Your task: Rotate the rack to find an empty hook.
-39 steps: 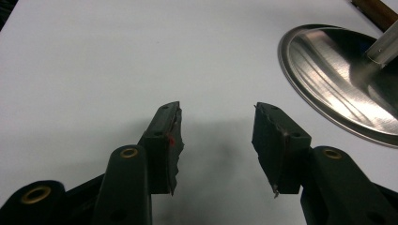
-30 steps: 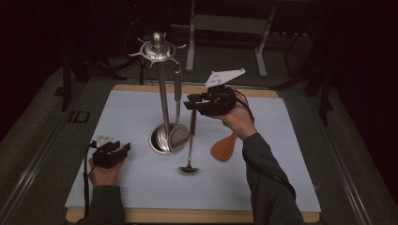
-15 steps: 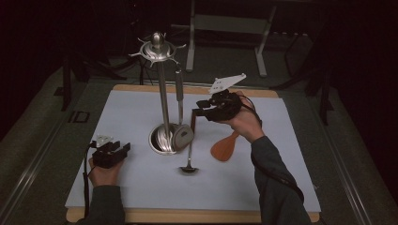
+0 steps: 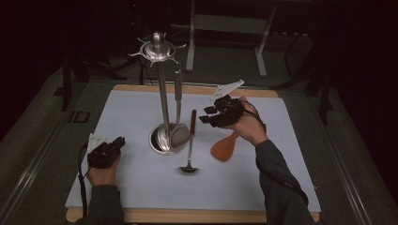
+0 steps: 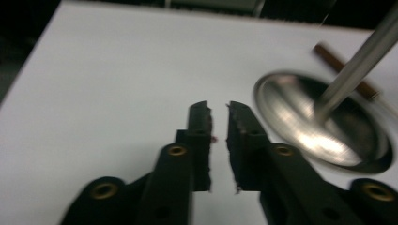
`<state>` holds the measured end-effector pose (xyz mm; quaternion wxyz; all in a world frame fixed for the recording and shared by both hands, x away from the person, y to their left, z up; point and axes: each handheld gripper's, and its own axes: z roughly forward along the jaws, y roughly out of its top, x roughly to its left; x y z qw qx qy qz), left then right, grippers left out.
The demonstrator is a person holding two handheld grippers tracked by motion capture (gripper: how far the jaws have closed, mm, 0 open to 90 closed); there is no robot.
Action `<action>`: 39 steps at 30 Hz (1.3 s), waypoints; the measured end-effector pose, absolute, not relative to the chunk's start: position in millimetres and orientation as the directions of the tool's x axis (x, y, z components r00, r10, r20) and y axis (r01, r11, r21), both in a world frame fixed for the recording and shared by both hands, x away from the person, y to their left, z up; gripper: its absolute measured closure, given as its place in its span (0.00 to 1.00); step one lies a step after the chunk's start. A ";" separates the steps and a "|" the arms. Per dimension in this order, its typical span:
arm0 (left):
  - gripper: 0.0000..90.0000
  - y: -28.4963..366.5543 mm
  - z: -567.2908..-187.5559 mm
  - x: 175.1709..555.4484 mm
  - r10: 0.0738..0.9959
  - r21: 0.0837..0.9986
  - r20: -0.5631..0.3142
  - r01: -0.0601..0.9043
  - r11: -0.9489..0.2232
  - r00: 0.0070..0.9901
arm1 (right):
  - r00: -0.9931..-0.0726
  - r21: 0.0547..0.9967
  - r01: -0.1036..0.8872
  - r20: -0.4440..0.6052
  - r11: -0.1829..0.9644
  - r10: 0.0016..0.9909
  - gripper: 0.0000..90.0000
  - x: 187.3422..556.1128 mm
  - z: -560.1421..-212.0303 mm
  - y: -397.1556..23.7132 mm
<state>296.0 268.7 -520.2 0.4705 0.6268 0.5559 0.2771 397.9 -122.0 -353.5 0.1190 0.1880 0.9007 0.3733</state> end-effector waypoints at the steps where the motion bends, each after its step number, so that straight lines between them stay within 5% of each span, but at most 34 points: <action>1: 0.96 267.6 -515.9 294.1 0.954 0.911 -0.176 0.407 0.064 0.245 | -0.901 0.716 0.254 -0.071 0.651 0.429 0.65 398.0 -354.8 -122.4; 17: 1.00 240.4 -428.1 288.0 0.883 0.962 -0.233 -0.036 0.271 0.407 | -0.890 0.703 0.296 -0.042 0.647 0.454 0.64 399.2 -375.4 -132.9; 39: 1.00 194.2 -307.3 306.7 0.841 0.925 -0.130 -0.240 0.293 0.526 | -0.875 0.698 0.340 -0.010 0.630 0.483 0.63 398.1 -392.7 -150.2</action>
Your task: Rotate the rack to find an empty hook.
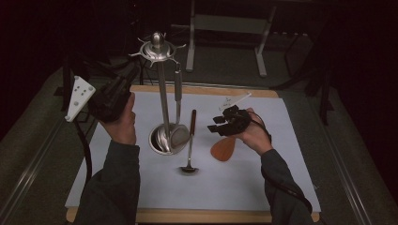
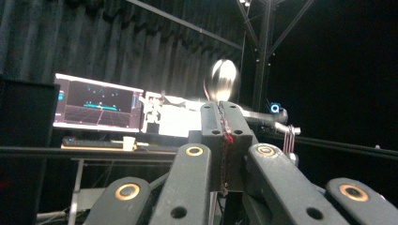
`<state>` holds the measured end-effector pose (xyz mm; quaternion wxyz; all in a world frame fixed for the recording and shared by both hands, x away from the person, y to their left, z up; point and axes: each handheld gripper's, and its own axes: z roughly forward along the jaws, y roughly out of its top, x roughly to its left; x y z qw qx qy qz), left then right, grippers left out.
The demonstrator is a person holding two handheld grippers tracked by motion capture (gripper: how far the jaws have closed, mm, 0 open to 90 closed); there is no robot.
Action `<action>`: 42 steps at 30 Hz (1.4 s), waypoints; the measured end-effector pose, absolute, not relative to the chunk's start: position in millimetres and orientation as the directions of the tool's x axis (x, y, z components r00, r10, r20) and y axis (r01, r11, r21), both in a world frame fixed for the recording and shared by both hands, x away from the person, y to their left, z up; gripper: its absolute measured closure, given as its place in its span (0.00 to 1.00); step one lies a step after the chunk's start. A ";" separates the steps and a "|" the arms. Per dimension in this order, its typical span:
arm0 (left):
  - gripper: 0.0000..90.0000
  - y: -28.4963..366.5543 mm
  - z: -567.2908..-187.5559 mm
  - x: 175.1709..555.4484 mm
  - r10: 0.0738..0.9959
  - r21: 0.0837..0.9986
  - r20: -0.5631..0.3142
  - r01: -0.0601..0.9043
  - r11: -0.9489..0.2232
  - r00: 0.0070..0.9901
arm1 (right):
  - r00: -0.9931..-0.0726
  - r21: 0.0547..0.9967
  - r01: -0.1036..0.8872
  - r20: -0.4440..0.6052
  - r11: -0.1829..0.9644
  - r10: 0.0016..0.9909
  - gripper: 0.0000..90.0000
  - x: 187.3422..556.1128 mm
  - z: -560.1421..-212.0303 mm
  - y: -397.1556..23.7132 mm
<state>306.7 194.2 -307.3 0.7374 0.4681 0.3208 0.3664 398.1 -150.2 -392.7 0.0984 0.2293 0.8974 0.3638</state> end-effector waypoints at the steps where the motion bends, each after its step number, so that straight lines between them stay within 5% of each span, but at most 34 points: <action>1: 1.00 194.2 -305.1 308.6 0.843 0.925 -0.131 -0.242 0.293 0.521 | -0.874 0.698 0.345 -0.006 0.628 0.486 0.63 397.9 -393.2 -150.9; 42: 1.00 205.6 -293.3 366.3 0.863 0.946 -0.176 -0.161 0.282 0.474 | -0.865 0.701 0.367 0.016 0.611 0.501 0.63 399.7 -398.5 -160.9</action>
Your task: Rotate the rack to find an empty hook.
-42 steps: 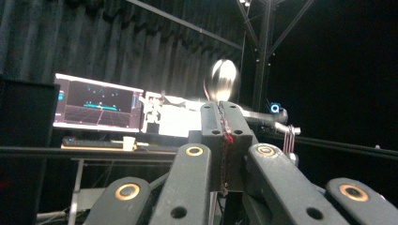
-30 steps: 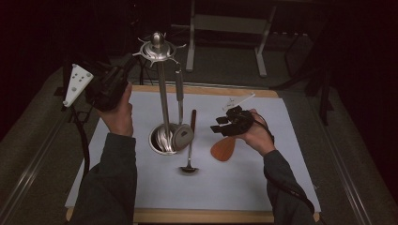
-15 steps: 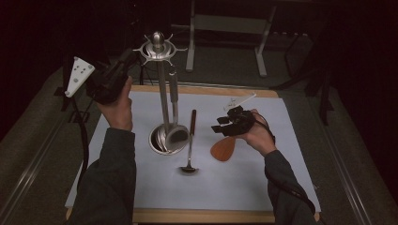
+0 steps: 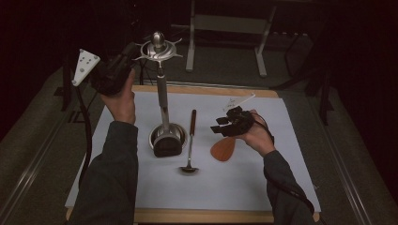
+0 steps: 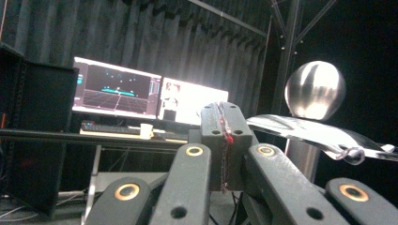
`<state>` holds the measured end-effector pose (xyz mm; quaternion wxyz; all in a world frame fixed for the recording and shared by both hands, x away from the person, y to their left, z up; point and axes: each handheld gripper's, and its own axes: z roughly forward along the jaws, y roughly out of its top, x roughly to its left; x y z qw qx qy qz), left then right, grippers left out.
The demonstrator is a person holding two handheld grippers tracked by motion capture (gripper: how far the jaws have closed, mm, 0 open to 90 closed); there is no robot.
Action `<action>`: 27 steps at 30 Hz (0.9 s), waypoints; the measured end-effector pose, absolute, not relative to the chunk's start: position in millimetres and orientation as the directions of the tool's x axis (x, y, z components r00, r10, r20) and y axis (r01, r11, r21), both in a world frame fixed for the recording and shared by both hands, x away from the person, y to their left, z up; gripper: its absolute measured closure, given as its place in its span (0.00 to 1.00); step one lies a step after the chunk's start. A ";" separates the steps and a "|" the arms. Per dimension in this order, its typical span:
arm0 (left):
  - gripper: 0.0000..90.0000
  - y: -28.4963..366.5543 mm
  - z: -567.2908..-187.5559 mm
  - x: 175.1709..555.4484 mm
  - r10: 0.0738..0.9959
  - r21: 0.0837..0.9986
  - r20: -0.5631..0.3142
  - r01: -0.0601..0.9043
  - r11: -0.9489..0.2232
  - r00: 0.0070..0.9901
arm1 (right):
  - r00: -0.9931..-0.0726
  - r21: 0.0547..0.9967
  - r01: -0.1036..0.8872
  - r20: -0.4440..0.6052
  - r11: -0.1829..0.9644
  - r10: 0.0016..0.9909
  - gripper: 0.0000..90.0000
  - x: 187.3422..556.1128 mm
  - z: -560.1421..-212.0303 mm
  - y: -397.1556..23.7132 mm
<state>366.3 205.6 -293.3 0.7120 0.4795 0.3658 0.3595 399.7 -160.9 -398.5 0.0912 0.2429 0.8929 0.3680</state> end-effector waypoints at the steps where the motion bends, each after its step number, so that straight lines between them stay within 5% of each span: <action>1: 1.00 205.3 -293.0 367.3 0.863 0.947 -0.178 -0.156 0.280 0.472 | -0.866 0.702 0.365 0.015 0.611 0.500 0.63 399.7 -398.5 -161.2; 27: 1.00 213.3 -309.4 324.8 0.830 0.947 -0.138 -0.175 0.271 0.540 | -0.864 0.698 0.375 0.024 0.610 0.503 0.63 399.1 -404.5 -162.5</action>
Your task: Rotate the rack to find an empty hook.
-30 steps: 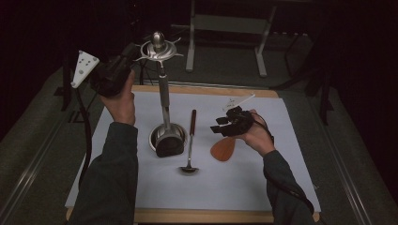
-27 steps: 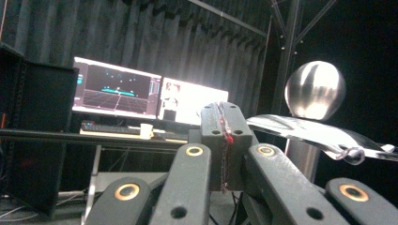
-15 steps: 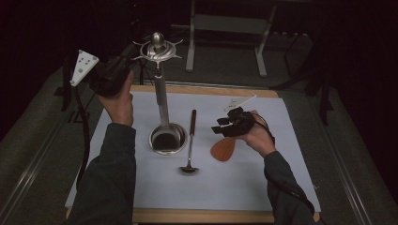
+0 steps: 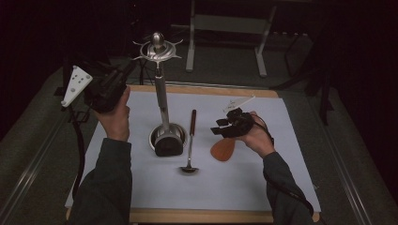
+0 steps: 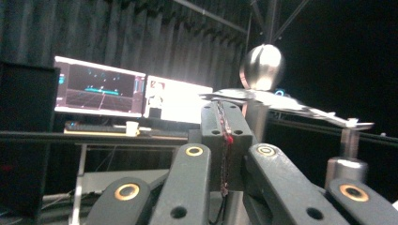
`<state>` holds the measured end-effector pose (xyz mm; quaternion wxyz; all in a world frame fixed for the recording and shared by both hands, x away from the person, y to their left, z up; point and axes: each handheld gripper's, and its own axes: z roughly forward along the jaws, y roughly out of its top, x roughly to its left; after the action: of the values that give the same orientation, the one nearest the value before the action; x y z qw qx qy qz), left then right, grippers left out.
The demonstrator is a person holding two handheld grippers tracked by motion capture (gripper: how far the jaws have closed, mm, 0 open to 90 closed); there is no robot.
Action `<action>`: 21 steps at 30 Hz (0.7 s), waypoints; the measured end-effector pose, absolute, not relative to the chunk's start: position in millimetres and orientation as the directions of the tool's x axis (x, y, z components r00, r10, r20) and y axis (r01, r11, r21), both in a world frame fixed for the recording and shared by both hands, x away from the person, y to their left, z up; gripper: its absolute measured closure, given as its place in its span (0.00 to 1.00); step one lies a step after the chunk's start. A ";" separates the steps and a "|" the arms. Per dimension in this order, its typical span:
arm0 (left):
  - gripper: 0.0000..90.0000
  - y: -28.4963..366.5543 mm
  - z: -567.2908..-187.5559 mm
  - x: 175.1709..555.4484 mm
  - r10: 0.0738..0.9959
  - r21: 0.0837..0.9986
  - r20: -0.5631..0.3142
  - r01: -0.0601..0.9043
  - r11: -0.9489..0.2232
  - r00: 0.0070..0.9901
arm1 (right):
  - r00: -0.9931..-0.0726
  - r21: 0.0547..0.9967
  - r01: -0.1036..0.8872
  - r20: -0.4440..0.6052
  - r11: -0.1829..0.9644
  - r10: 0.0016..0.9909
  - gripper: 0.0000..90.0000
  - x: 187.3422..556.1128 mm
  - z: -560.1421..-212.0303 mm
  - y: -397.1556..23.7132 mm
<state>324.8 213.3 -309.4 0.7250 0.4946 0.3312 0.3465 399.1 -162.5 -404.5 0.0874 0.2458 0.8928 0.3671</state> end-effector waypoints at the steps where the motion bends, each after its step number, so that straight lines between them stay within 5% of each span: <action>1: 1.00 213.4 -309.5 323.0 0.830 0.946 -0.135 -0.178 0.270 0.542 | -0.864 0.699 0.376 0.025 0.609 0.504 0.63 399.0 -404.8 -162.7; 21: 1.00 205.6 -297.6 318.3 0.840 0.954 -0.086 -0.199 0.225 0.536 | -0.861 0.698 0.381 0.030 0.606 0.507 0.63 399.0 -406.3 -164.3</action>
<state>318.3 205.6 -297.6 0.7154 0.5059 0.3170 0.3629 399.0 -164.3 -406.3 0.0858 0.2491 0.8920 0.3674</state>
